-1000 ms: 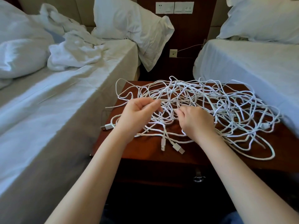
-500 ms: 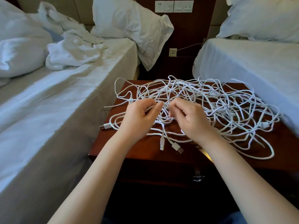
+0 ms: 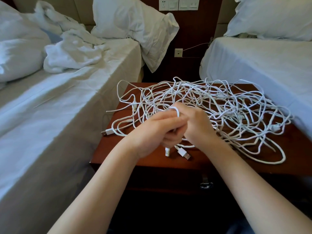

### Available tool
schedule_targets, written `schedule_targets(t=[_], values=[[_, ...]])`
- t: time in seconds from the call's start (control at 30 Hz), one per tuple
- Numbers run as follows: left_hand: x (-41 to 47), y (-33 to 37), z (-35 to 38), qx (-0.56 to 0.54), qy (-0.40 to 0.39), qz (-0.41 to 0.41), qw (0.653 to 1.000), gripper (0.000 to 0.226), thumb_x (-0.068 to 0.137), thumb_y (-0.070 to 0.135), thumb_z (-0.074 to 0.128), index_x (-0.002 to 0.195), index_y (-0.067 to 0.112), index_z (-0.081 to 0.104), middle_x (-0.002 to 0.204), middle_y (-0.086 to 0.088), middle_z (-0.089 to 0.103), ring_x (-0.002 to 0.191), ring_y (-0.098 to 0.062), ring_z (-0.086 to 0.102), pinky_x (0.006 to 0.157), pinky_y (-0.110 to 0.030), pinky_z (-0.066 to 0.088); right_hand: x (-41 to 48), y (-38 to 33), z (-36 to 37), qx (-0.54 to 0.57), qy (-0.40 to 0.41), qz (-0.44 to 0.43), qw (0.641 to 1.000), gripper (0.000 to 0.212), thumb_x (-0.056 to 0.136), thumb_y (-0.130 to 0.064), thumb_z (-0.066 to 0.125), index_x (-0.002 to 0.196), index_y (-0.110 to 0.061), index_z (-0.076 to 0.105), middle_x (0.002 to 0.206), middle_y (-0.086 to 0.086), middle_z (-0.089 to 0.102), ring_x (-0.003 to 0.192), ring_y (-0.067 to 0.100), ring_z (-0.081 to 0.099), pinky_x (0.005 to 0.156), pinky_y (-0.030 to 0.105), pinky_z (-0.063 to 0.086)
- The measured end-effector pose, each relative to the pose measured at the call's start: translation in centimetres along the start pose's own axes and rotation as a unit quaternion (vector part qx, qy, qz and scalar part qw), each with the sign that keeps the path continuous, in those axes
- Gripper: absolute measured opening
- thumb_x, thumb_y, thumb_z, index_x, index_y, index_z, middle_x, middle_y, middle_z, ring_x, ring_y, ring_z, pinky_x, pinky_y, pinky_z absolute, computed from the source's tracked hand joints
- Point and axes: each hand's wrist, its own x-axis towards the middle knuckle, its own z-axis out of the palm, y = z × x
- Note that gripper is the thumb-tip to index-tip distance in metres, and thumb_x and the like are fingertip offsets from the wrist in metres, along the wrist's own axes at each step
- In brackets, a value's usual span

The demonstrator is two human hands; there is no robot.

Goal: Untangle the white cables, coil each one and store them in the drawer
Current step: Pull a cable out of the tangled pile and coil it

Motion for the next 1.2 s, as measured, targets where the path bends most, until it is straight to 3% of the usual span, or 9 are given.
schedule_targets(t=[0.1, 0.23, 0.37, 0.57, 0.67, 0.77, 0.9, 1.07, 1.2], values=[[0.5, 0.0, -0.2, -0.063, 0.120, 0.082, 0.987, 0.038, 0.089, 0.022, 0.042, 0.051, 0.017, 0.035, 0.048, 0.006, 0.025, 0.042, -0.008, 0.019, 0.041, -0.018, 0.018, -0.2, -1.1, 0.5, -0.029, -0.048, -0.092, 0.994, 0.035, 0.085, -0.015, 0.038, 0.074, -0.034, 0.011, 0.050, -0.017, 0.019, 0.040, 0.015, 0.030, 0.041, 0.020, 0.016], [0.9, -0.1, -1.7, -0.131, 0.245, 0.158, 0.948, 0.038, 0.092, 0.022, 0.042, 0.054, 0.017, 0.038, 0.047, 0.008, 0.026, 0.042, -0.006, 0.020, 0.039, -0.016, 0.019, -1.2, -1.2, 1.2, -0.072, -0.112, -0.100, 0.986, 0.028, 0.097, -0.041, 0.032, 0.095, -0.027, 0.056, 0.056, -0.009, 0.051, 0.051, 0.019, 0.054, 0.048, 0.027, 0.036], [1.2, -0.1, -2.8, -0.092, 0.361, 0.204, 0.905, 0.039, 0.103, 0.013, 0.031, 0.064, 0.015, 0.033, 0.050, 0.008, 0.025, 0.046, -0.007, 0.018, 0.043, -0.019, 0.016, -1.5, -0.9, 1.3, -0.110, -0.186, -0.092, 0.972, 0.036, 0.103, -0.045, 0.028, 0.118, -0.027, 0.056, 0.090, -0.001, 0.070, 0.085, 0.022, 0.065, 0.062, 0.030, 0.039], [0.9, -2.5, -5.7, 0.170, 0.506, 0.164, 0.830, 0.031, 0.095, 0.024, 0.040, 0.071, 0.021, 0.060, 0.055, 0.013, 0.051, 0.071, -0.018, 0.051, 0.072, -0.040, 0.044, -1.7, 0.2, 0.8, -0.018, -0.120, -0.077, 0.990, 0.033, 0.097, -0.041, 0.044, 0.083, -0.016, 0.062, 0.053, -0.004, 0.052, 0.047, 0.015, 0.050, 0.049, 0.025, 0.029], [0.7, -3.0, -6.0, 0.275, 0.491, 0.122, 0.818, 0.035, 0.100, 0.011, 0.043, 0.072, 0.005, 0.063, 0.067, 0.011, 0.058, 0.070, -0.005, 0.053, 0.073, -0.022, 0.045, -1.2, 0.3, 0.2, 0.014, -0.060, -0.071, 0.996, 0.033, 0.095, -0.040, 0.050, 0.074, -0.018, 0.060, 0.048, -0.018, 0.035, 0.043, 0.001, 0.040, 0.058, 0.013, 0.028], [0.5, -3.8, -5.8, 0.360, 0.451, 0.092, 0.812, 0.045, 0.098, 0.004, 0.046, 0.054, 0.013, 0.051, 0.069, 0.013, 0.060, 0.087, 0.000, 0.059, 0.066, -0.005, 0.042, -0.7, 0.8, -0.6, 0.012, 0.042, -0.070, 0.997, 0.027, 0.093, -0.035, 0.053, 0.075, -0.016, 0.061, 0.052, -0.025, 0.029, 0.050, -0.007, 0.041, 0.075, 0.023, 0.037], [0.7, -4.1, -4.9, 0.405, 0.369, 0.114, 0.829, 0.025, 0.097, 0.001, 0.047, 0.084, 0.002, 0.069, 0.068, 0.003, 0.063, 0.067, -0.002, 0.059, 0.069, -0.007, 0.045, -0.1, 1.0, -1.3, 0.035, 0.132, -0.046, 0.990, 0.025, 0.095, -0.028, 0.052, 0.085, -0.008, 0.064, 0.062, -0.021, 0.045, 0.059, -0.003, 0.047, 0.071, 0.017, 0.032], [1.5, -4.2, -2.8, 0.343, 0.319, 0.060, 0.881, 0.043, 0.100, 0.011, 0.045, 0.058, 0.015, 0.036, 0.059, -0.004, 0.043, 0.056, -0.016, 0.040, 0.057, -0.037, 0.036, -0.1, -0.2, -1.5, 0.128, 0.152, -0.012, 0.980, 0.017, 0.097, -0.023, 0.052, 0.088, -0.010, 0.058, 0.057, -0.003, 0.051, 0.053, 0.017, 0.050, 0.047, 0.022, 0.037], [1.7, -3.3, -1.6, 0.282, 0.306, 0.029, 0.909, 0.043, 0.100, 0.031, 0.041, 0.063, 0.012, 0.051, 0.057, 0.001, 0.041, 0.051, -0.009, 0.038, 0.054, -0.028, 0.034, 0.4, -0.4, -1.7, 0.165, 0.183, 0.013, 0.969, 0.008, 0.097, -0.016, 0.056, 0.089, -0.016, 0.055, 0.059, -0.003, 0.050, 0.051, 0.008, 0.043, 0.049, 0.016, 0.031]])
